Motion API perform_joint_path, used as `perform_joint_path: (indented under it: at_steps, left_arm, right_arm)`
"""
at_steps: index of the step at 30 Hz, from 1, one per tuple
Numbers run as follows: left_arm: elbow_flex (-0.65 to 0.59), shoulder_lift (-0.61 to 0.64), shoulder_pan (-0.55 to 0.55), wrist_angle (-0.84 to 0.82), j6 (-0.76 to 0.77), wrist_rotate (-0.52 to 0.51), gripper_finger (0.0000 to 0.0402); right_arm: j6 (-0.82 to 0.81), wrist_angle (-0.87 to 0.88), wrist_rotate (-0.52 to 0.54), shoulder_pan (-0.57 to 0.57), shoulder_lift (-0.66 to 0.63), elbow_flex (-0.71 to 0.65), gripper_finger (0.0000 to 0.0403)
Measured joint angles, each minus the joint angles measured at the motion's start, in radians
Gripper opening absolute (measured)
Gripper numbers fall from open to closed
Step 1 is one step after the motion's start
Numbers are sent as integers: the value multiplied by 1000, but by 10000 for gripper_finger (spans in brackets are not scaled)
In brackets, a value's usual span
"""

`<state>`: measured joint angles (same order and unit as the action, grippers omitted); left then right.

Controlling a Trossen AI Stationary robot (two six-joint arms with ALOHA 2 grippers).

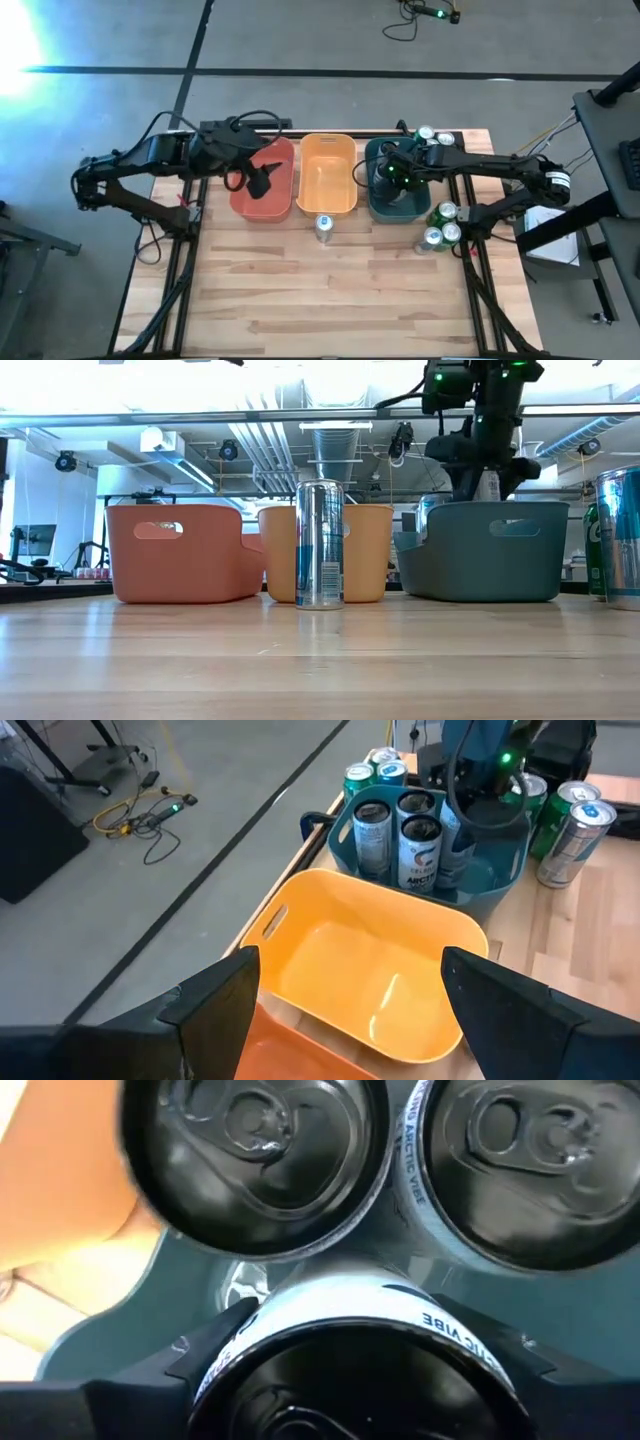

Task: Sort soda cans
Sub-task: Put the white/blue soda can into the blue bin, then put the blue soda can into the orange bin

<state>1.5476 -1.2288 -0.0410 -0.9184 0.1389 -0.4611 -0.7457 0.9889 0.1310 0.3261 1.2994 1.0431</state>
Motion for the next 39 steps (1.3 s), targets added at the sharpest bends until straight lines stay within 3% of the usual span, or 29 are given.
perform_joint_path:
  at_steps: [9, 24, 29, 35, 39]
  left_arm:
    - [-106, 83, 0, 24, 46, 0, 296]
    - [-110, 96, 3, 34, 50, 18, 296]
    - [-110, 113, 3, 65, 66, 103, 296]
    - [-127, 137, 3, 81, 69, 104, 296]
    - [-191, 171, 3, 113, 160, 5, 296]
  right_arm:
    - [10, -13, 2, 15, 44, -4, 293]
    - [11, -21, 38, 15, -20, 10, 331]
    - [0, 24, 38, 15, -54, 66, 326]
    - [17, 83, 78, 12, -84, 169, 311]
    - [56, 76, 86, 12, -91, 246, 305]
